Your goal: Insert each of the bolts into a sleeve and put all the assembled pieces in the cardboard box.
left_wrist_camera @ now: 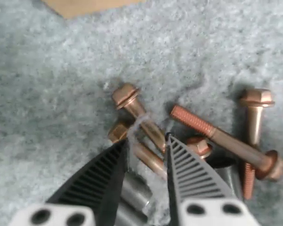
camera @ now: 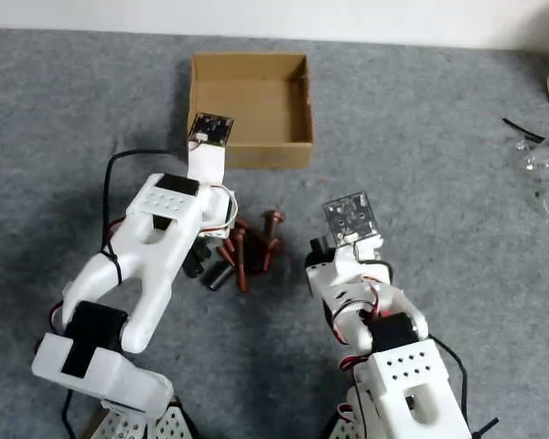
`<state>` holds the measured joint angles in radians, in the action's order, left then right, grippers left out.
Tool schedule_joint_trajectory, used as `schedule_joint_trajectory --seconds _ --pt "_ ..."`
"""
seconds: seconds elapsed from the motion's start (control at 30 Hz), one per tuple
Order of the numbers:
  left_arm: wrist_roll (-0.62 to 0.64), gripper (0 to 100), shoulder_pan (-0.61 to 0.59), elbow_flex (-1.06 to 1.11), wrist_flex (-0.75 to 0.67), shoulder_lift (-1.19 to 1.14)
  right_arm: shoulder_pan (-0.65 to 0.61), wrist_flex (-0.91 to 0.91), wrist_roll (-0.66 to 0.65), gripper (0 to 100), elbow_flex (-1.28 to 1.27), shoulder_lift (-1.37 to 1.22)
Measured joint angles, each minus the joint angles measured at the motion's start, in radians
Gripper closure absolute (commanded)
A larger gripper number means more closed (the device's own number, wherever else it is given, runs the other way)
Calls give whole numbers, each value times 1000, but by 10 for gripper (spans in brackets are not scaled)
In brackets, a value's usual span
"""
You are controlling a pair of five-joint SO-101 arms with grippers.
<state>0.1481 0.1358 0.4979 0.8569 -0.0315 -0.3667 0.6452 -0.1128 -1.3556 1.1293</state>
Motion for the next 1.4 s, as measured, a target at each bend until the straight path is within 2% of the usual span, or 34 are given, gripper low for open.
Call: schedule_joint_trajectory --seconds 0.17,0.37,0.53,0.67,0.9,1.07,1.4 --pt "0 870 2 0 -12 -9 0 0 0 995 0 0" --pt "97 872 12 -46 -64 -143 0 -5 0 995 0 0" --pt "107 873 14 -181 44 -245 0 -5 0 995 0 0" --pt "196 873 14 -256 118 -295 0 -5 0 995 0 0" --pt "333 874 26 -281 155 -308 0 -14 0 995 -18 0" --pt "354 874 57 -285 189 -308 0 -80 -37 995 -71 0" --pt "354 874 51 -290 193 -315 0 -86 -49 995 -72 0"
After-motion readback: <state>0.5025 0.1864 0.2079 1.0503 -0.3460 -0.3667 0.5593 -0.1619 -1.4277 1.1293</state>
